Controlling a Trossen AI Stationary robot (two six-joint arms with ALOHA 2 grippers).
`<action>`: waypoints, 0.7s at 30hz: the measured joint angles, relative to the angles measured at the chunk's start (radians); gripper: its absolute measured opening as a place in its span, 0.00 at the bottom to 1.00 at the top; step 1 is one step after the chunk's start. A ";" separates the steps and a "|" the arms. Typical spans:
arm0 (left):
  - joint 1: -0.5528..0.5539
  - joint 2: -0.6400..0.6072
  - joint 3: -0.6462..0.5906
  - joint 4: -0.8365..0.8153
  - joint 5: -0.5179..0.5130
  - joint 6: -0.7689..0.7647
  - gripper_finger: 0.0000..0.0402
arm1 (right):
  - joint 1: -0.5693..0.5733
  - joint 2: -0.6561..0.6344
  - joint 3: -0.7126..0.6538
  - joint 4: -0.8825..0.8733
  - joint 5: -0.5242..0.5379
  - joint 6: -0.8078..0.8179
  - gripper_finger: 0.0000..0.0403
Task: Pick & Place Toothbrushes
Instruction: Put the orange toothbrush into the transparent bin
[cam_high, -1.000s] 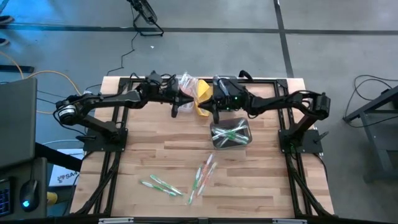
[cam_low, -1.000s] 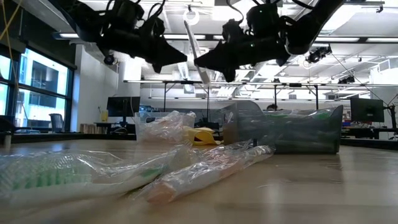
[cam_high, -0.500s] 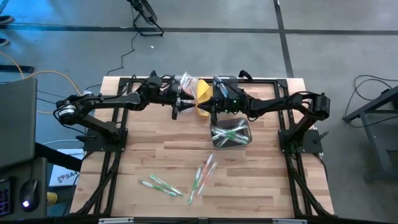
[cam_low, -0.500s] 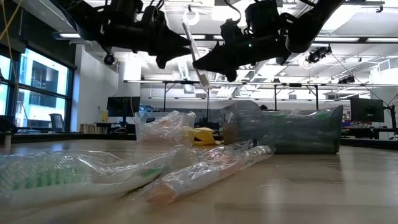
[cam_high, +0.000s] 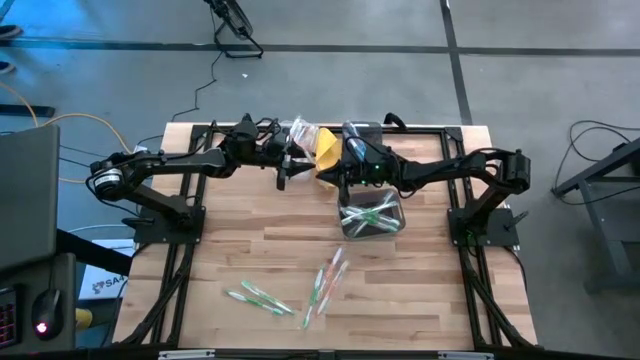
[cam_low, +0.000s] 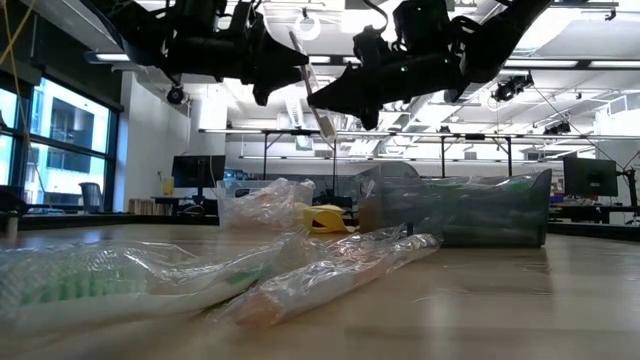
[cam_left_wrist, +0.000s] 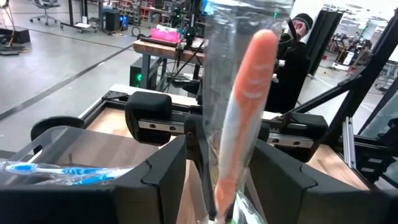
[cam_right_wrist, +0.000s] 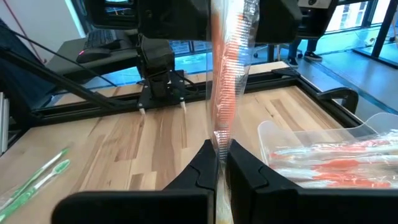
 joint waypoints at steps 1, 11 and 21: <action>0.000 0.000 0.000 0.000 0.000 0.000 0.42 | 0.002 0.000 0.000 0.000 0.001 0.000 0.01; -0.057 0.000 0.000 0.001 -0.068 0.003 0.42 | 0.018 0.000 0.000 0.004 0.039 0.000 0.01; -0.087 0.000 0.000 -0.009 -0.156 0.029 0.42 | 0.017 0.000 0.000 0.004 0.035 0.000 0.01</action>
